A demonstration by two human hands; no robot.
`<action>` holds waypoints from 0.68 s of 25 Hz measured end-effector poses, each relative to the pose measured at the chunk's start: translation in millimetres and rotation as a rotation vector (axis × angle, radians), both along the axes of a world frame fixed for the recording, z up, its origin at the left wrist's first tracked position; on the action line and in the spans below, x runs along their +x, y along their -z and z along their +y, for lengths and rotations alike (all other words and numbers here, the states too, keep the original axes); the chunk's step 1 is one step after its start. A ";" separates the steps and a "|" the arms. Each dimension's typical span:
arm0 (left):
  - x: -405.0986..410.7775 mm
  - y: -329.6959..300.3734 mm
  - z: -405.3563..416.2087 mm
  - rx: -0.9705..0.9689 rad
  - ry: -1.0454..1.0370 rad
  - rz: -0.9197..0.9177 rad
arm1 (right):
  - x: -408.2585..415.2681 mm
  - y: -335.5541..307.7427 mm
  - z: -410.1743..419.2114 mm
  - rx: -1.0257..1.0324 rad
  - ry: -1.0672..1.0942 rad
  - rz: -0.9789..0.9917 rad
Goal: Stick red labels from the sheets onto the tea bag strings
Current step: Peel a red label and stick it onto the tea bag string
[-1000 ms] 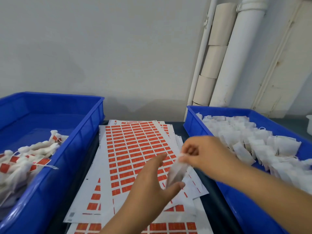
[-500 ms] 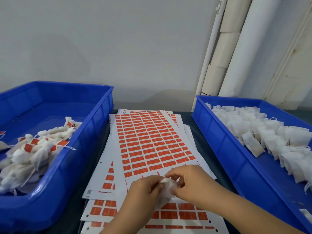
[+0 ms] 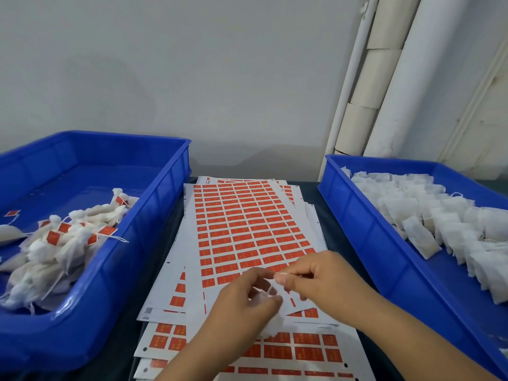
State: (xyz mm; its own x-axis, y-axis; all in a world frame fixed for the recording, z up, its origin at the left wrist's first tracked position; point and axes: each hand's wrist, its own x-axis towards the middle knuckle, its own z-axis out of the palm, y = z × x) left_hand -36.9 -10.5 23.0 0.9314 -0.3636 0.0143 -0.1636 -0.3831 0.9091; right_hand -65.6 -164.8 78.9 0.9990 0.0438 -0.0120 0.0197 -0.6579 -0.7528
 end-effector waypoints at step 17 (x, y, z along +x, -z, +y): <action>11.6 -11.0 13.9 0.264 0.088 -0.105 | 7.8 12.1 12.6 0.507 0.312 -0.131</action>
